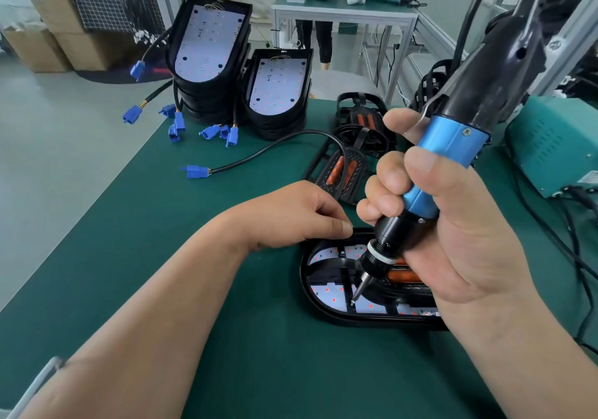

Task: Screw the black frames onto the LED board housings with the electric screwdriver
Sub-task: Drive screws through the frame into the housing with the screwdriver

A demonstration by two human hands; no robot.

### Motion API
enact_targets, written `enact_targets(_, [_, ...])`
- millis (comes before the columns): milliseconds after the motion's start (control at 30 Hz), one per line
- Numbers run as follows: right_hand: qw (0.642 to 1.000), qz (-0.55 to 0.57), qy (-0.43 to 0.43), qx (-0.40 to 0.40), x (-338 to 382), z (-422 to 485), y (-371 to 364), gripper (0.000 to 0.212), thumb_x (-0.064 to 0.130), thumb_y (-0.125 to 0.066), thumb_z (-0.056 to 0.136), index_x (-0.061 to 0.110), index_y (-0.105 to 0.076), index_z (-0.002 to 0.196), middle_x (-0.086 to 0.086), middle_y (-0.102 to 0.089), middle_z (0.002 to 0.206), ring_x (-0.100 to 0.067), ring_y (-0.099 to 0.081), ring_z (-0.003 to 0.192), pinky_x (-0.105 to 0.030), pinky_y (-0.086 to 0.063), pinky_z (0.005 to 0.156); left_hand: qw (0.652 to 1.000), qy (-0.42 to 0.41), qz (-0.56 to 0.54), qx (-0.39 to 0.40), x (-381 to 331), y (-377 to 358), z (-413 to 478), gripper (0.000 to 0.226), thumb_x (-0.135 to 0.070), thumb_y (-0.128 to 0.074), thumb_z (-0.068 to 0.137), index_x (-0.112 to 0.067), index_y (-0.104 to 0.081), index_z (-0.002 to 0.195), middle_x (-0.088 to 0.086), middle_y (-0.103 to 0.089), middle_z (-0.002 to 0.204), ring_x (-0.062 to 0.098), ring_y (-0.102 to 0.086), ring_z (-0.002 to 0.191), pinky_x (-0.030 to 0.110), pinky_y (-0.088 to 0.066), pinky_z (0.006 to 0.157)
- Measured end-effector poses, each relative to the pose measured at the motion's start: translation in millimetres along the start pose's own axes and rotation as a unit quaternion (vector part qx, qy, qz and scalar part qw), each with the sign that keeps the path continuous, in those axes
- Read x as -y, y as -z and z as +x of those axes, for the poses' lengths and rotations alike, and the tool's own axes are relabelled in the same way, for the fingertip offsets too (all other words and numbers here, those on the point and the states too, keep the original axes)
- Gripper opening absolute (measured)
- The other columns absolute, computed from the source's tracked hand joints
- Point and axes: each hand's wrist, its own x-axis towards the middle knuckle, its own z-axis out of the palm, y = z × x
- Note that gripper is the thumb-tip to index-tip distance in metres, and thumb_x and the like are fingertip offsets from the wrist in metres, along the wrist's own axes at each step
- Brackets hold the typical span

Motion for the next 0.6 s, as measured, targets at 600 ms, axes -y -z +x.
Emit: enact_targets(600, [0.995, -0.015, -0.002, 0.099, -1.3, -1.9, -2.4, 0.046, 0.033, -0.09, 0.076, 0.017, -0.063, 0.109, 0.001, -0.05, 0.069, -0.015, -0.049, 0.055, -0.034, -0.042, 0.063, 1.0, 0.002, 0.026, 0.001, -4.1, -0.2, -3.3, 0.043, -0.032, -0.074, 0.097, -0.038, -0.063, 0.056, -0.017, -0.037, 0.056, 0.003, -0.031, 0.054, 0.01, -0.027, 0.049])
